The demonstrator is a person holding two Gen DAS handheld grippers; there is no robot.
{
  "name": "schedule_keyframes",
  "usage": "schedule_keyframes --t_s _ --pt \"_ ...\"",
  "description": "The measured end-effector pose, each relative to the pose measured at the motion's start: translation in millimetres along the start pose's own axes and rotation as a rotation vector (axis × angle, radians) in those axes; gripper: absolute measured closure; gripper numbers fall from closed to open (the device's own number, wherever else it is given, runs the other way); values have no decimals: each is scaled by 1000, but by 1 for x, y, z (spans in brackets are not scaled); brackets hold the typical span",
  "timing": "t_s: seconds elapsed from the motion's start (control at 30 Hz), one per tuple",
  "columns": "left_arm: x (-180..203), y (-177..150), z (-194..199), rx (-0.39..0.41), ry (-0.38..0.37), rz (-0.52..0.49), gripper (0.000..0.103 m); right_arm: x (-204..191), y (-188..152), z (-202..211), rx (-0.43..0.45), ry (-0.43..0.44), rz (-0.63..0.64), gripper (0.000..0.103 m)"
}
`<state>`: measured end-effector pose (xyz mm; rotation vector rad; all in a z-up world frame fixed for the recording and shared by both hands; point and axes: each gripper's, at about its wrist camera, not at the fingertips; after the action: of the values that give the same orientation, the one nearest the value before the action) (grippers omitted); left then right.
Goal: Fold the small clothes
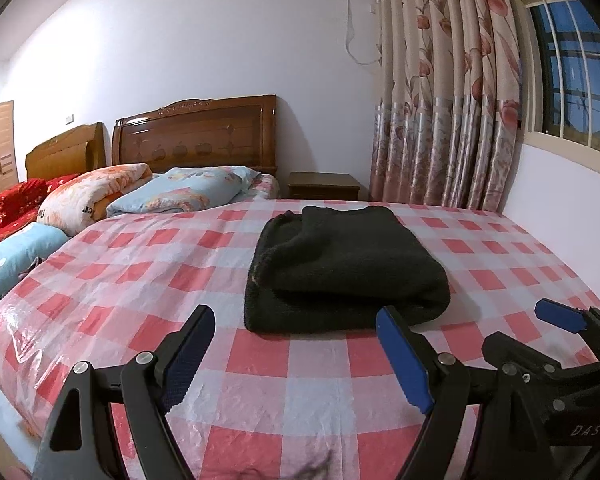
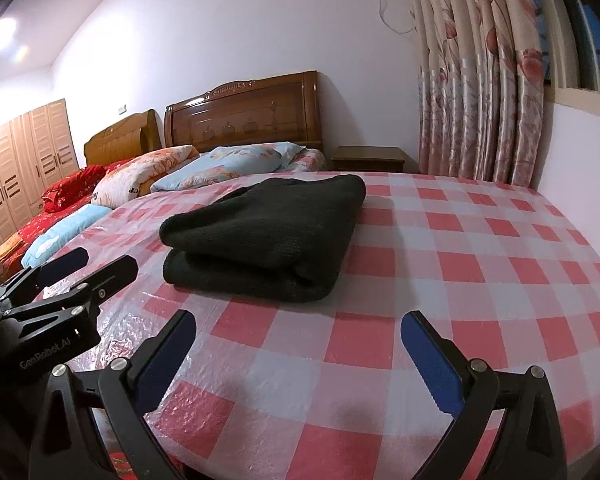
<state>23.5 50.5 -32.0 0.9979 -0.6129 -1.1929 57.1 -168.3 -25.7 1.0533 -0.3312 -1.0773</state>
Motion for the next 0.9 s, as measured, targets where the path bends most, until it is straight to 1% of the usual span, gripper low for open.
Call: schedule_keyframes --t_s 0.33,0.6,0.77,0.9 --pt "1 -2 2 14 19 -15 18 -7 1 3 12 -2 40 0" --pt "0 -2 4 35 45 -15 18 -16 3 9 53 -10 89 0" --pt "1 -1 6 48 61 -20 18 -24 5 20 119 -38 135 0" --pt "1 -1 6 49 62 -19 18 -25 6 21 124 -44 148 0"
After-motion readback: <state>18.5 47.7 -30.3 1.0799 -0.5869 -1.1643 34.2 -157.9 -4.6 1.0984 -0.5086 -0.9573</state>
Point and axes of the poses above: each gripper's, at about its wrist camera, not at the fingertips, and z roughly against the way its jaws point, x to its right, y to its top, and after that the axes turned 15 degrees about y, right-handed
